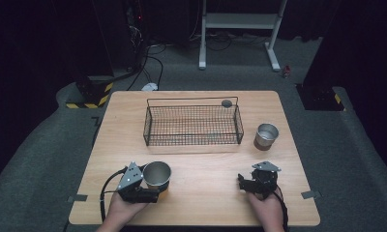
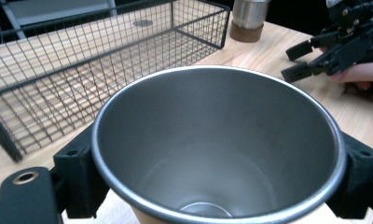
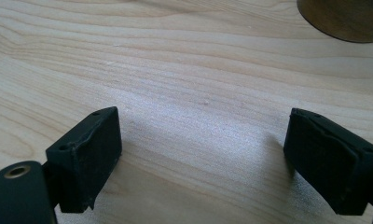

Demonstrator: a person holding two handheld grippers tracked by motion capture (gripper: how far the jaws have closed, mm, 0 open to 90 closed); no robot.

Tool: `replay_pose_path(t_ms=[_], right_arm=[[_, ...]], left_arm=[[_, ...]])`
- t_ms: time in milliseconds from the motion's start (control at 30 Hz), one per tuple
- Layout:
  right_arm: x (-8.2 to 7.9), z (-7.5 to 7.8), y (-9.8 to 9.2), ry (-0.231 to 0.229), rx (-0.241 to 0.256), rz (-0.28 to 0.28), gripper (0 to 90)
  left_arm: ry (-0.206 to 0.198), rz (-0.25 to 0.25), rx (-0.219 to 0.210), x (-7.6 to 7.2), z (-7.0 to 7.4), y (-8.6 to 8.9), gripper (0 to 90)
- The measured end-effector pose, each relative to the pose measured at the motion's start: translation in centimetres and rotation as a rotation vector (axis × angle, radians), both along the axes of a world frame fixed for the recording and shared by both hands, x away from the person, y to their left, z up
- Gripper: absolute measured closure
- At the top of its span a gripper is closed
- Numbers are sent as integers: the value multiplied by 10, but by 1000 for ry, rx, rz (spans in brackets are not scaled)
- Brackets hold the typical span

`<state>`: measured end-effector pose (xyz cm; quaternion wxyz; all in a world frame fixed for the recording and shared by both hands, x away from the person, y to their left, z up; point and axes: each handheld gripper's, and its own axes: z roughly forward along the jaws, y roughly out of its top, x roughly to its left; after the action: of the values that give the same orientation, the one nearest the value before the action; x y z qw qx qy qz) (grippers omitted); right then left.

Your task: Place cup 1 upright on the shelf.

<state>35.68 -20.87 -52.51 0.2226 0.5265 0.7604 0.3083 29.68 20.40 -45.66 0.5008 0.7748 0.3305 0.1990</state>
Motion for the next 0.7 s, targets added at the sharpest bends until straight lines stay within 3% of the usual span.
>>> replay_pose_path(t_ms=[167, 300, 400, 700], right_arm=[[0, 0, 0, -2, -2, 3, 110], [0, 0, 0, 0, 0, 0, 110], [0, 0, 0, 0, 0, 0, 109], [0, 0, 0, 0, 0, 3, 110]], left_arm=[[-16, 16, -4, 6, 5, -5, 130], [-33, 49, -44, 16, 11, -9, 130], [-40, 64, -47, 21, 15, -10, 130], [-36, 85, -72, 37, 20, -11, 131]])
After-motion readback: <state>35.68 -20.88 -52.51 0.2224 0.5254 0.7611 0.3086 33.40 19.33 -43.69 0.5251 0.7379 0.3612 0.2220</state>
